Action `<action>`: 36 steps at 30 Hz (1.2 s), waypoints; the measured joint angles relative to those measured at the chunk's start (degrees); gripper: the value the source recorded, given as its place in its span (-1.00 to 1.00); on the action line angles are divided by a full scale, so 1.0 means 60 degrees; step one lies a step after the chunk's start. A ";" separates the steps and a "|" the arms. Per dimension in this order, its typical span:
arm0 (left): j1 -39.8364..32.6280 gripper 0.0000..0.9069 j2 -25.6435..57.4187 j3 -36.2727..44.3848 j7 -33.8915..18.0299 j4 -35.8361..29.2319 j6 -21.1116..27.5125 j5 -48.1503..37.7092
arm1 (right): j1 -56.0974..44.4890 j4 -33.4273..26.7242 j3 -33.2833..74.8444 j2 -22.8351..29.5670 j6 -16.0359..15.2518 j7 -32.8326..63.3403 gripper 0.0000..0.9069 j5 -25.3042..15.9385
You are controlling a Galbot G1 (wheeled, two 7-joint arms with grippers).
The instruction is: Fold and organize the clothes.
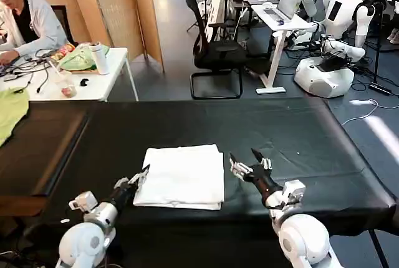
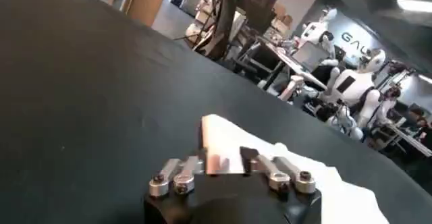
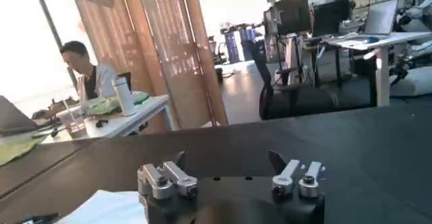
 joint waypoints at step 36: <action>0.1364 -1.00 0.3855 -0.2694 -0.0563 -0.2204 -0.0122 0.4293 | 0.0019 -0.0272 0.0039 0.0138 -0.0007 0.0049 0.94 -0.0006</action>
